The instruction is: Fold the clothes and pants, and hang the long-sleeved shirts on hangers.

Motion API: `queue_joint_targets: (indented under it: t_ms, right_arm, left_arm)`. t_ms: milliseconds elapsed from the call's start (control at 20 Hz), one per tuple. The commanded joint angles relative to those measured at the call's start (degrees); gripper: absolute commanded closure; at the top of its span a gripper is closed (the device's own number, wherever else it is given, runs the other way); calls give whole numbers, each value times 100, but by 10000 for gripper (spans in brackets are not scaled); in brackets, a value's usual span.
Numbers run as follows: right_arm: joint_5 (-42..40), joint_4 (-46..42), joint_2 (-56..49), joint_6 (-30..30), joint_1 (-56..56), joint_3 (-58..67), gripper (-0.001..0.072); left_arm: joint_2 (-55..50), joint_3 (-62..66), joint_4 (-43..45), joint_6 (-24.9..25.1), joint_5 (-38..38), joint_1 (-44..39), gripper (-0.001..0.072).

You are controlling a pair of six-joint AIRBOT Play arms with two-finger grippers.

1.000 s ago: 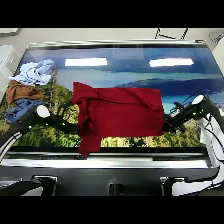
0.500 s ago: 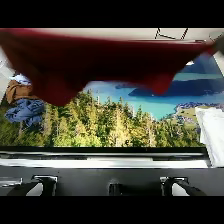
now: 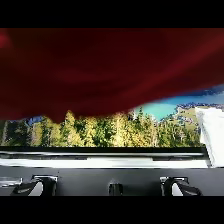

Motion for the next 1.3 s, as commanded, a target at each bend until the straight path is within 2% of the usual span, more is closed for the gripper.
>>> queue_joint_targets:
  t_ms: [0, 150, 200, 300, 450, 550, 700, 800, 900, 1100, 1250]
  right_arm:
    - [634, -59, -177, 214, 2, 24, 668]
    - [2699, 33, -1233, 424, 2, -249, 669]
    - [2964, 44, -1624, 459, 52, -586, 670]
    - [3064, -90, -2448, 487, 396, -1545, 670]
    - [2297, -238, -3644, 833, 800, -2804, 669]
    - [1482, -162, -4500, 1152, 874, -2951, 668]
    - [-114, 304, -5110, 1217, 876, -2951, 668]
    - [-1309, 503, -5165, 1217, 876, -2951, 668]
    - [-2162, 581, -5189, 1217, 876, -2951, 667]
    - [-2494, 649, -5508, 1220, 876, -2951, 667]
    - [-2905, 1012, -5643, 1353, 874, -2918, 667]
  left_arm:
    - [-197, -63, -28, -24, -603, 33, 683]
    - [-802, -1008, -31, -118, -1897, -2, 683]
    - [-1043, -1596, -31, -68, -2017, -96, 683]
    - [-1484, -2885, -28, 142, -1738, -385, 683]
    - [-2380, -4719, -42, 133, -619, -782, 682]
    - [-3171, -5202, -201, 61, 107, -839, 682]
    - [-4221, -4968, -817, 74, 1204, -839, 682]
    - [-4592, -4623, -1176, 98, 1915, -870, 681]
    - [-4861, -4256, -1211, 138, 2494, -968, 681]
    - [-5322, -4046, -1211, 136, 3139, -1294, 681]
    - [-5506, -4044, -1456, 136, 3569, -1451, 681]
